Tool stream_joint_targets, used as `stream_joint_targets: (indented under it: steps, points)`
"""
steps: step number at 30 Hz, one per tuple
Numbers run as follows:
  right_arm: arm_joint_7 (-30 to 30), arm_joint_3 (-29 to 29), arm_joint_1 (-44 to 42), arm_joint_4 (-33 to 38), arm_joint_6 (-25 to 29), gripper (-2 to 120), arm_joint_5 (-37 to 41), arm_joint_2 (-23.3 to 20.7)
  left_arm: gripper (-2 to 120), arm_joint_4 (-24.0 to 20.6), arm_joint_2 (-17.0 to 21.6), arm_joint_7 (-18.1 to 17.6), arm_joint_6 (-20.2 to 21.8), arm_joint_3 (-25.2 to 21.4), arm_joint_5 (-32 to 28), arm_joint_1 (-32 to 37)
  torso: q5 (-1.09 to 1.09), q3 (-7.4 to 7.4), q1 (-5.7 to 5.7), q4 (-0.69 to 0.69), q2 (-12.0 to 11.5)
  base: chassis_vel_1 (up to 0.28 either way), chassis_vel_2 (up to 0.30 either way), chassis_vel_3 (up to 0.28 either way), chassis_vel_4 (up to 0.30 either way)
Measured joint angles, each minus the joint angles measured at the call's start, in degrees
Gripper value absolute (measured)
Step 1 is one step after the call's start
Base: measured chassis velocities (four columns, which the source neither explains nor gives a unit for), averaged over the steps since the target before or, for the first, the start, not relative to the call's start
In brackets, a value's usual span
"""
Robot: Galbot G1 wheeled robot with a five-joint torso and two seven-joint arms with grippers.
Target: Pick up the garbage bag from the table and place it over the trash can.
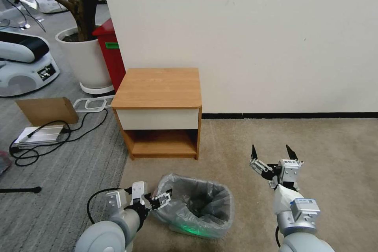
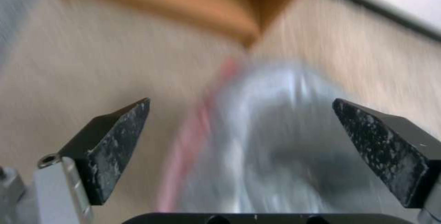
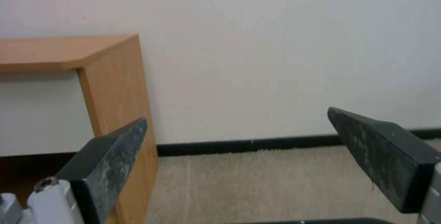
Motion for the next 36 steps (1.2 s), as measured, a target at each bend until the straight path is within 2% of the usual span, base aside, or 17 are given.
stream_joint_targets:
  steps: [3, 4, 5, 6, 7, 8, 9, 10, 11, 13, 15, 16, 18, 21, 36]
  points:
    - [-0.5, 2.1, -2.9, -1.7, 3.9, 100, 4.1, -1.4, 100, -0.3, 0.3, 5.9, -8.8, -2.4, 12.6, 2.2, 0.01, 0.0, 0.0, 0.0, 0.0, 0.0, 0.0, 0.0, 0.0]
    - [-0.5, 2.1, -2.9, -1.7, 3.9, 100, 4.1, -1.4, 100, -0.3, 0.3, 5.9, -8.8, -2.4, 12.6, 2.2, 0.01, 0.0, 0.0, 0.0, 0.0, 0.0, 0.0, 0.0, 0.0]
    - [-0.9, 2.6, -4.2, -1.7, 4.8, 100, 5.3, -1.7, 100, -0.2, 0.4, 7.3, -11.4, -3.1, 15.9, 2.9, 0.01, 0.0, 0.0, -0.01, 0.0, 0.0, 0.0, 0.0, 0.0]
    - [-1.3, 3.0, -6.2, -1.5, 6.2, 100, 7.0, -2.1, 100, 0.3, 0.3, 9.2, -16.1, -4.4, 22.2, 4.2, 0.01, 0.0, 0.0, -0.01, 0.0, 0.0, 0.0, 0.0, 0.0]
    - [-1.3, 3.0, -6.2, -1.5, 6.2, 100, 7.0, -2.1, 100, 0.3, 0.3, 9.2, -16.1, -4.4, 22.2, 4.2, 0.01, 0.0, 0.0, -0.01, 0.0, 0.0, 0.0, 0.0, 0.0]
    - [-1.5, 3.2, -7.2, -1.4, 7.0, 100, 7.5, -2.2, 100, 0.6, 0.3, 10.0, -18.3, -5.0, 25.1, 4.8, 0.01, 0.0, 0.0, -0.01, 0.0, 0.0, 0.0, 0.0, 0.0]
    - [-1.8, 3.4, -8.5, -1.2, 8.4, 100, 7.8, -2.2, 100, 1.2, 0.0, 11.1, -21.7, -5.9, 29.3, 5.8, 0.01, 0.0, 0.0, -0.01, 0.0, 0.0, 0.0, 0.0, 0.0]
    - [-2.5, 3.9, -10.8, -0.7, 11.2, 100, 8.0, -1.8, 100, 2.7, -1.1, 12.9, -29.0, -8.3, 36.3, 8.6, -0.01, 0.0, 0.0, -0.01, 0.0, 0.0, 0.0, 0.0, 0.0]
    - [-2.5, 3.9, -10.8, -0.7, 11.2, 100, 8.0, -1.8, 100, 2.7, -1.1, 12.9, -29.0, -8.3, 36.3, 8.6, -0.01, 0.0, 0.0, -0.01, 0.0, 0.0, 0.0, 0.0, 0.0]
    - [-2.9, 4.0, -11.8, -0.3, 12.4, 100, 8.1, -1.4, 100, 3.4, -2.1, 14.5, -32.1, -10.4, 38.7, 10.5, -0.01, 0.0, 0.0, -0.01, 0.0, 0.0, 0.0, 0.0, 0.0]
    - [-3.5, 4.3, -13.0, 0.1, 14.2, 100, 8.0, -0.5, 100, 4.1, -3.7, 18.0, -35.7, -14.5, 41.4, 14.0, -0.01, 0.0, 0.0, 0.01, 0.0, 0.0, 0.0, 0.0, 0.0]
    - [-3.5, 4.3, -13.0, 0.1, 14.2, 100, 8.0, -0.5, 100, 4.1, -3.7, 18.0, -35.7, -14.5, 41.4, 14.0, -0.01, 0.0, 0.0, 0.01, 0.0, 0.0, 0.0, 0.0, 0.0]
    - [-4.6, 4.6, -13.2, 0.1, 15.3, 100, 7.4, 0.7, 100, 4.2, -4.6, 21.5, -38.1, -19.3, 42.2, 18.0, 0.01, 0.0, 0.0, 0.01, 0.0, 0.0, 0.0, 0.0, 0.0]
    - [-5.4, 4.6, -14.1, 0.1, 17.9, 100, 6.2, 1.5, 100, 1.2, -5.4, 24.1, -38.0, -21.5, 42.7, 22.5, 0.01, 0.0, 0.0, 0.01, 0.0, 0.0, 0.0, 0.0, 0.0]
    - [-5.4, 4.8, -14.4, 0.1, 18.6, 100, 5.5, 1.8, 100, 0.5, -5.6, 24.5, -37.0, -21.4, 42.9, 23.0, 0.0, 0.0, 0.0, 0.0, 0.0, 0.0, 0.0, 0.0, 0.0]
